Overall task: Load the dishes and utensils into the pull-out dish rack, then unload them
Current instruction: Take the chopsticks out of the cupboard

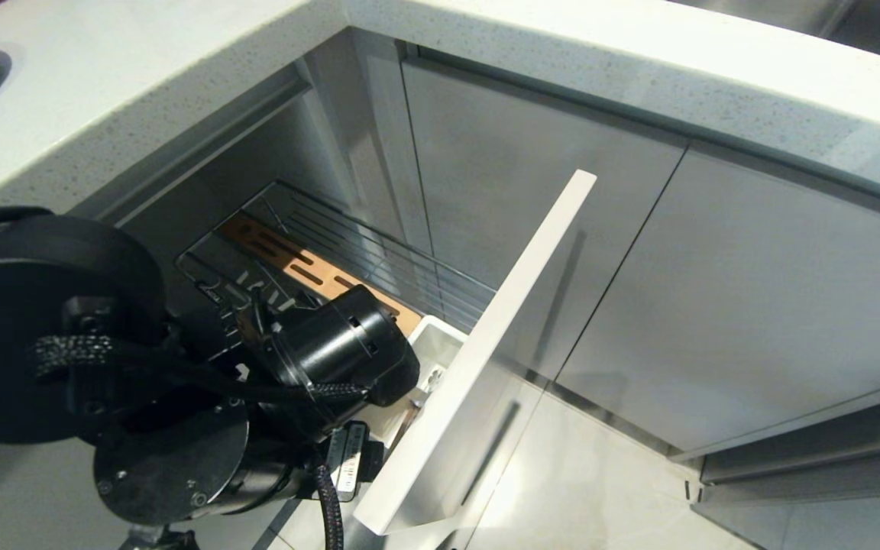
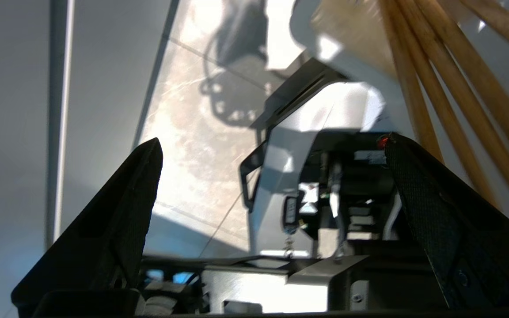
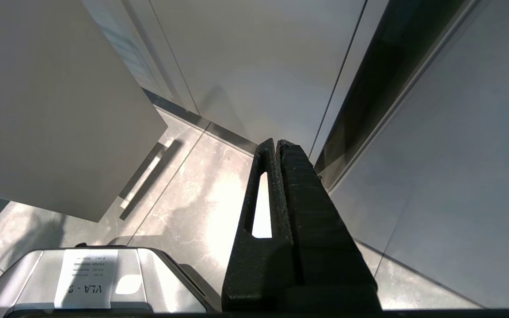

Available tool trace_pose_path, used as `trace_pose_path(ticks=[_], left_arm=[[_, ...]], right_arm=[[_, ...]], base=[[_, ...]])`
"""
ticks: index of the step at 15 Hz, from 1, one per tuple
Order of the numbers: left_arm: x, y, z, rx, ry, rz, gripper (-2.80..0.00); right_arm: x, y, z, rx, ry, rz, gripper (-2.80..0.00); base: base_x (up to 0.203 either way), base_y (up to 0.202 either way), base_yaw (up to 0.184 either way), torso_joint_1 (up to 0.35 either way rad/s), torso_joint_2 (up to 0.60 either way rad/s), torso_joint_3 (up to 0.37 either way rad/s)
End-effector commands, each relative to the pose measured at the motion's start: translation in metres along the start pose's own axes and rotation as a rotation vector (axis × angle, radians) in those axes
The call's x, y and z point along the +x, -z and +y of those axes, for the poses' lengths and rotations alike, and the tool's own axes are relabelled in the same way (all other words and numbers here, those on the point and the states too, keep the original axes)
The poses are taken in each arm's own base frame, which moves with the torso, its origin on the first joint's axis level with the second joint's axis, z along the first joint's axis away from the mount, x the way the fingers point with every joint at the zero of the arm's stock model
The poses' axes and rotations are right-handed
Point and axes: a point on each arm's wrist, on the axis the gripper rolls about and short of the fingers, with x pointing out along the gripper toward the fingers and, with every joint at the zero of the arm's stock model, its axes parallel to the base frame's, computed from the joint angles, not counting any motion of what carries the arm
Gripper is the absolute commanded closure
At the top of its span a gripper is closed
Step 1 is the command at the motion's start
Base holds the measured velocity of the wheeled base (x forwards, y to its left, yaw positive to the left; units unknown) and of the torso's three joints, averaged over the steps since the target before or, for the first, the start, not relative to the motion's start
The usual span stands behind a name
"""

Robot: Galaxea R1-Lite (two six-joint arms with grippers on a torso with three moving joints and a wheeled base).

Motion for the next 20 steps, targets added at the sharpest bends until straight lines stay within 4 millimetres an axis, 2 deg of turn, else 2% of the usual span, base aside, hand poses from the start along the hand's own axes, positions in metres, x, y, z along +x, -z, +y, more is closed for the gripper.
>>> trace_pose_path(ticks=[1, 7, 20], left_arm=[[-0.0025, -0.0013, 0.0017, -0.018, 0.003, -0.017, -2.8], [-0.0042, -0.0058, -0.0001, -0.075, 0.018, -0.065, -2.8], [-0.0006, -0.0038, -0.0036, -0.063, 0.044, -0.019, -2.8]], right_arm=[[-0.0002, 0.0005, 0.0, 0.0, -0.001, -0.003, 0.0], [-0.0002, 0.0005, 0.0, -0.001, -0.002, -0.003, 0.0], [-0.0002, 0.0005, 0.0, 0.0, 0.0, -0.002, 0.0]], base=[[0.0, 0.0, 0.0, 0.0, 0.0, 0.0], [0.0, 0.0, 0.0, 0.0, 0.0, 0.0], [0.0, 0.0, 0.0, 0.0, 0.0, 0.0]])
